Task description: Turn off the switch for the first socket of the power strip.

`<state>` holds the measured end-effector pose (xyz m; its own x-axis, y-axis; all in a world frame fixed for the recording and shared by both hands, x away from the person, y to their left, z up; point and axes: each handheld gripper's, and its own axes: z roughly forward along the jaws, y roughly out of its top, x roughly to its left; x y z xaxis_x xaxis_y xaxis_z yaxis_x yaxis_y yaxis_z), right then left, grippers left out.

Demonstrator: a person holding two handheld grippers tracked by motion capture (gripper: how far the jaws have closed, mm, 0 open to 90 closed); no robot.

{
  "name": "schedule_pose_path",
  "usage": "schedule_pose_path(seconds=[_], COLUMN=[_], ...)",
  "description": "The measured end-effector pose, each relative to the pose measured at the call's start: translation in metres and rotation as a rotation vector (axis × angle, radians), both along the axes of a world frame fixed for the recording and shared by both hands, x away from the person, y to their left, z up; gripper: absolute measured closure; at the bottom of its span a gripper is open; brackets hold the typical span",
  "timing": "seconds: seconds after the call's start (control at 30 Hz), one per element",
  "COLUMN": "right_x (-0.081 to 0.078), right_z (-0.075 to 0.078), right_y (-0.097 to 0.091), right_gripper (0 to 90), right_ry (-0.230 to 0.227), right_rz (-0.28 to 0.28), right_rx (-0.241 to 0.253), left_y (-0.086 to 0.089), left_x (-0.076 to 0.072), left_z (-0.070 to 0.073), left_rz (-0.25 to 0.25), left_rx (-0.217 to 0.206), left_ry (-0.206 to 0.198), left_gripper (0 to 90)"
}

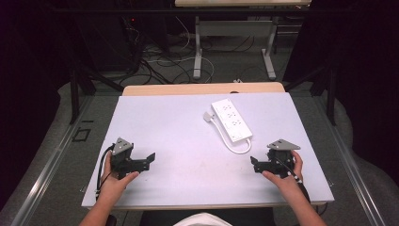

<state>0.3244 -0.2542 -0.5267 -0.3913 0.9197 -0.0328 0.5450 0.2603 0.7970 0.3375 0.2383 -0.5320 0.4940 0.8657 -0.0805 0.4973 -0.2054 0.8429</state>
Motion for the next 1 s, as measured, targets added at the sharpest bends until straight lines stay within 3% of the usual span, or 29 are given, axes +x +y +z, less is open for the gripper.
schedule_pose_path(seconds=[0.27, 0.57, 0.8, 1.0], right_x=[0.008, 0.017, 0.025, 0.035], right_z=[0.011, 0.025, 0.033, 0.040], right_y=[0.005, 0.011, 0.016, 0.020], right_gripper=[7.0, 14.2, 14.8, 15.5], right_ry=[0.008, 0.009, 0.020, 0.025], right_rz=[0.022, 0.044, 0.048, 0.050], right_rx=[0.003, -0.013, -0.023, -0.024], left_y=[-0.001, -0.002, 0.002, 0.004], left_x=[-0.003, -0.006, -0.006, -0.005], left_z=[0.004, 0.007, 0.007, 0.007], left_rz=[0.008, 0.029, 0.060, 0.079], left_rx=[0.017, 0.031, 0.003, 0.009], left_ry=[-0.036, -0.042, -0.031, -0.023], left_gripper=[1.6, 2.9, 2.9, 3.7])
